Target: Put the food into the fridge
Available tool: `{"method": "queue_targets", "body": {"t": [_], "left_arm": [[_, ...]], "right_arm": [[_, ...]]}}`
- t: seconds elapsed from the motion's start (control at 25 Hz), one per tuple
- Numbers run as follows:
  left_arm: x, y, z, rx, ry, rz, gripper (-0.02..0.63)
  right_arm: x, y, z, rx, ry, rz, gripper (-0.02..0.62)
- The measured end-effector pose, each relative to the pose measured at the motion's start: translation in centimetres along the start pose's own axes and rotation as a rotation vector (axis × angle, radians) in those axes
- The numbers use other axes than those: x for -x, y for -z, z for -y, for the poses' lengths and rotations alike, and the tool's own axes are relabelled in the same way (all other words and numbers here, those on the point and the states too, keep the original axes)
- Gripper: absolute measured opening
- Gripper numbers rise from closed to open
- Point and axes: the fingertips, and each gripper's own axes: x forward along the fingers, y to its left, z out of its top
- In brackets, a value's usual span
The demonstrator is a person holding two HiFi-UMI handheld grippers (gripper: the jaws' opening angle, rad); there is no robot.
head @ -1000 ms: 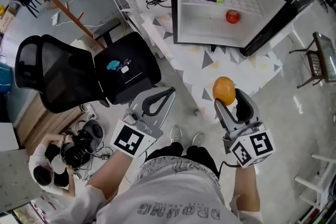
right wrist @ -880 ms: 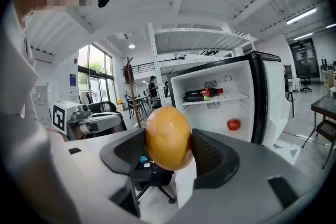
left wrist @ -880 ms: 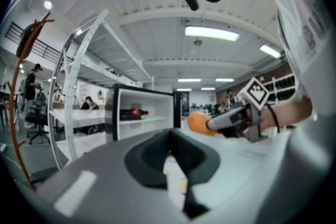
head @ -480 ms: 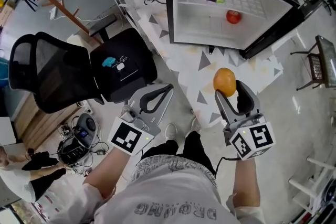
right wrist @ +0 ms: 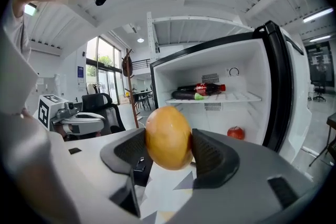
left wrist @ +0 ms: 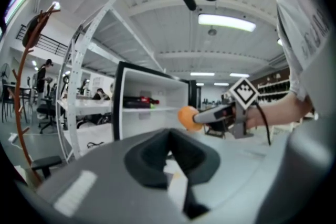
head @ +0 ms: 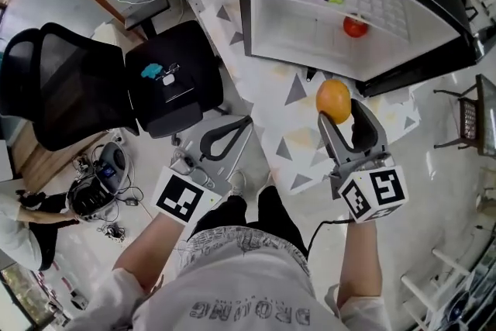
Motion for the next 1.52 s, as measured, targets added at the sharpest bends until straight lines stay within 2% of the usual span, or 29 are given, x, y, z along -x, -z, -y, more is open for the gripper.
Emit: {"method": "queue_targets", "body": {"t": [0.68,1.2,1.52], "left_arm": [[-5.0,4.5,-2.5,0.084,-0.133,-0.041,0.008],[-6.1,7.0,-4.1,0.113,-0.173,-0.040,0.009],[-6.3,9.0,-4.8,0.120,-0.186,-0.051,0.009]], "right_arm": [[-8.9,2.9,7.5,0.059,-0.074,-0.094,0.272],[-14.2,4.5,10.8,0.156,-0.075,-0.137,0.272],[-16.7,5.9,12.2,0.180,-0.066,-0.154,0.272]]}}
